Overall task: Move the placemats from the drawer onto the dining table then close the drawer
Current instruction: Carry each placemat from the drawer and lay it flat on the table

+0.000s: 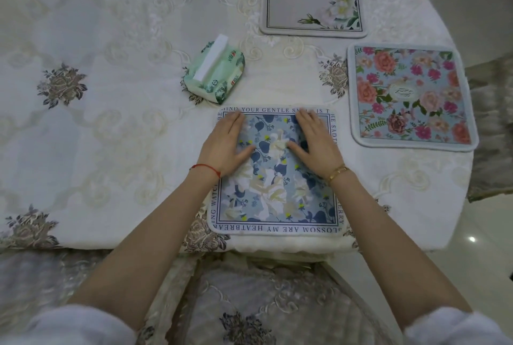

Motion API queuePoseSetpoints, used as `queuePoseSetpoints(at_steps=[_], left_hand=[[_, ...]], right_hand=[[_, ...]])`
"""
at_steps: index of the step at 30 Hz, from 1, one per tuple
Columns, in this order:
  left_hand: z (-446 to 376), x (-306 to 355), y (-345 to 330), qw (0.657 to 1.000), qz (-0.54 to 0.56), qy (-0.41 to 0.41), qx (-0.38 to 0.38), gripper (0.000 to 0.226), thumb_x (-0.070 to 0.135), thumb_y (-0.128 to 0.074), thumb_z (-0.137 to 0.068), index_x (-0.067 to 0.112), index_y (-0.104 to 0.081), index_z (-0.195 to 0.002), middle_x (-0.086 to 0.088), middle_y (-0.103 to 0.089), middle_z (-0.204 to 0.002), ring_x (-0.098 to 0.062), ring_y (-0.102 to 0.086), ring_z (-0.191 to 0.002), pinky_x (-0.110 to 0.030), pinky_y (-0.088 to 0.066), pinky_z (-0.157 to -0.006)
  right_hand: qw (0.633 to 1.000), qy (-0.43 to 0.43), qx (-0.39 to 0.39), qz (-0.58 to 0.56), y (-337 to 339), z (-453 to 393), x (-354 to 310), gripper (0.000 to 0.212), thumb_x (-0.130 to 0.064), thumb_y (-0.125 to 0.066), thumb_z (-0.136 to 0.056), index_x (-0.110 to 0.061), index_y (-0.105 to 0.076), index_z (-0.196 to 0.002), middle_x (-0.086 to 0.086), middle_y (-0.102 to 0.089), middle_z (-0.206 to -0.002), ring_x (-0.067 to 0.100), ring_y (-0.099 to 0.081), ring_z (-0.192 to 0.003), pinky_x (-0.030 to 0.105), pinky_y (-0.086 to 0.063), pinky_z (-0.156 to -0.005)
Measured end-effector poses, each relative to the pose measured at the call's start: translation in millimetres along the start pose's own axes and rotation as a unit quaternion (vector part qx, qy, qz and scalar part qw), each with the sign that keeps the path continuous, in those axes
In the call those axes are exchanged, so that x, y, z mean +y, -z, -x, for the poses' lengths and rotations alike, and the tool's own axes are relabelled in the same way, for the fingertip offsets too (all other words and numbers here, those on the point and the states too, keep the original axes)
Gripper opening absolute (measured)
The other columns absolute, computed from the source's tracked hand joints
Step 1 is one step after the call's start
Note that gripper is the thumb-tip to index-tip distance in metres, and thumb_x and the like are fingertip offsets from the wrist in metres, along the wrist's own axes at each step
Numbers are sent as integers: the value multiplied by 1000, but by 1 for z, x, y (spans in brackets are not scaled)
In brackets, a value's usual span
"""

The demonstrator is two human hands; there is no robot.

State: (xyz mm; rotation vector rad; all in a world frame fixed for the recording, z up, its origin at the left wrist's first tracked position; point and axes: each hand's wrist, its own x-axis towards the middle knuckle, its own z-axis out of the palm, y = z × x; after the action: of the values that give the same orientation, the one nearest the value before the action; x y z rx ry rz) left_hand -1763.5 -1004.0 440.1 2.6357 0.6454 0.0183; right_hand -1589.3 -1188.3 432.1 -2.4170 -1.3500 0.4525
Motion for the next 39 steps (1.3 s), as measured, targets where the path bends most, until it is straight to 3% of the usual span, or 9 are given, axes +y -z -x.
queuePoseSetpoints(at_steps=[8,16,20,25,28,34,39], left_hand=[[-33,13,-6,1000,-5,-24,-13,79,53,-48,-92,10,-17,-152,-7,-16,-160,-20,-12,-147,-30,-6,-120],[-12,-17,-1,999,-19,31,18,86,61,-48,-89,10,-18,-152,-4,-16,-160,-18,-16,-146,-34,-16,-120],[1,-8,1,1000,-2,21,15,84,55,-52,-89,7,-20,-151,-8,-19,-159,-21,-16,-146,-34,-16,-120],[28,19,-13,999,7,-30,8,78,48,-53,-92,9,-21,-151,-8,-20,-158,-21,-15,-147,-33,-12,-121],[36,20,-18,1000,8,-22,3,76,50,-49,-93,10,-19,-151,-7,-20,-159,-21,-16,-147,-37,-16,-121],[49,-2,-14,1000,-21,9,-10,83,59,-42,-93,10,-12,-153,-5,-11,-161,-19,-11,-147,-29,-6,-120],[67,-3,-9,999,-2,33,-2,79,49,-49,-94,4,-17,-151,-10,-16,-159,-22,-13,-147,-35,-11,-121]], right_hand=[[997,46,-42,50,-6,-35,-5,76,-58,-39,-96,-16,-13,-154,1,-10,-162,17,-5,-149,36,-2,-122],[999,-35,-10,37,24,1,45,80,-58,-43,-93,-15,-14,-154,2,-11,-162,17,-6,-149,32,-1,-121],[999,-19,23,44,24,5,25,77,-53,-43,-96,-12,-14,-154,4,-10,-161,17,-2,-149,28,4,-120],[999,32,-23,19,-5,22,-18,73,-49,-43,-98,-14,-13,-154,0,-6,-162,14,1,-148,30,2,-121],[999,20,-38,12,-16,34,-17,74,-52,-42,-97,-17,-11,-154,-2,-7,-162,13,0,-149,35,-3,-122],[1000,-23,-14,7,2,63,25,78,-60,-40,-93,-21,-11,-154,-5,-7,-161,9,0,-148,33,-1,-122],[999,-46,5,19,9,85,32,81,-64,-32,-92,-15,-15,-154,1,-10,-162,15,-2,-149,35,-1,-122]])
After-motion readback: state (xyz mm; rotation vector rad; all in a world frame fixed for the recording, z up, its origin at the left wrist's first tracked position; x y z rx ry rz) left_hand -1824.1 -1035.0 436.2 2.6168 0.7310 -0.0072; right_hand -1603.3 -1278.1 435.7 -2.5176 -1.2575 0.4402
